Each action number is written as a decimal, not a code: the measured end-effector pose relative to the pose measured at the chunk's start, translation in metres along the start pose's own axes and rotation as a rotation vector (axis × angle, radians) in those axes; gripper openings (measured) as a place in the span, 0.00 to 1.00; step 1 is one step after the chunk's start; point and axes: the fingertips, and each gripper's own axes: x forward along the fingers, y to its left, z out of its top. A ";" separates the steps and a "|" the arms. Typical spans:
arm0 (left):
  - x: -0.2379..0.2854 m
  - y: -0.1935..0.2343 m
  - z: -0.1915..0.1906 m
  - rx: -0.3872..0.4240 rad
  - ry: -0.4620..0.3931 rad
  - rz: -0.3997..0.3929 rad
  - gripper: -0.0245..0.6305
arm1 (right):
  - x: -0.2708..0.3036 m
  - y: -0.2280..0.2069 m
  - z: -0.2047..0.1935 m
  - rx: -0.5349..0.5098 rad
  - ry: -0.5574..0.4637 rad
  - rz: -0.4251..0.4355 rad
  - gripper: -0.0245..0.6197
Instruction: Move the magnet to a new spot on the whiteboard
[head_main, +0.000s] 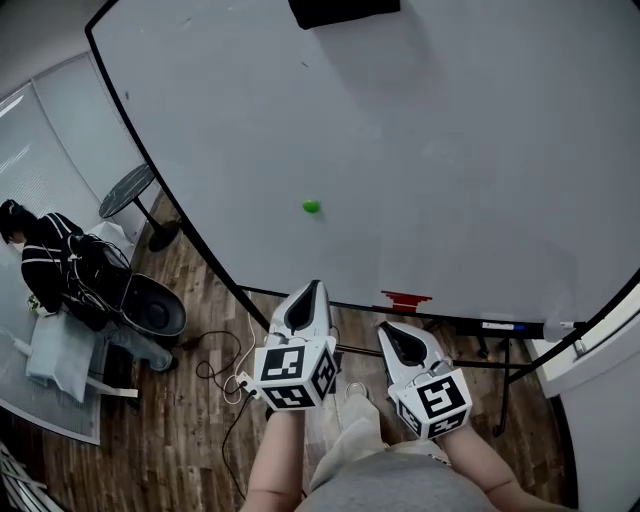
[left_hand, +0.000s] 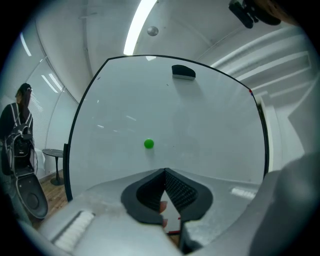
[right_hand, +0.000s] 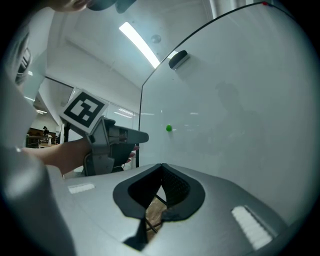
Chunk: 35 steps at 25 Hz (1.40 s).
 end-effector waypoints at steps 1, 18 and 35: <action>0.005 0.003 0.004 -0.001 -0.009 -0.001 0.04 | 0.003 -0.002 -0.001 0.004 0.001 -0.002 0.02; 0.081 0.038 0.049 0.026 -0.092 -0.039 0.16 | 0.059 -0.018 -0.012 0.018 0.026 -0.003 0.02; 0.121 0.041 0.058 0.107 -0.091 -0.064 0.32 | 0.093 -0.032 -0.016 0.023 0.035 0.024 0.02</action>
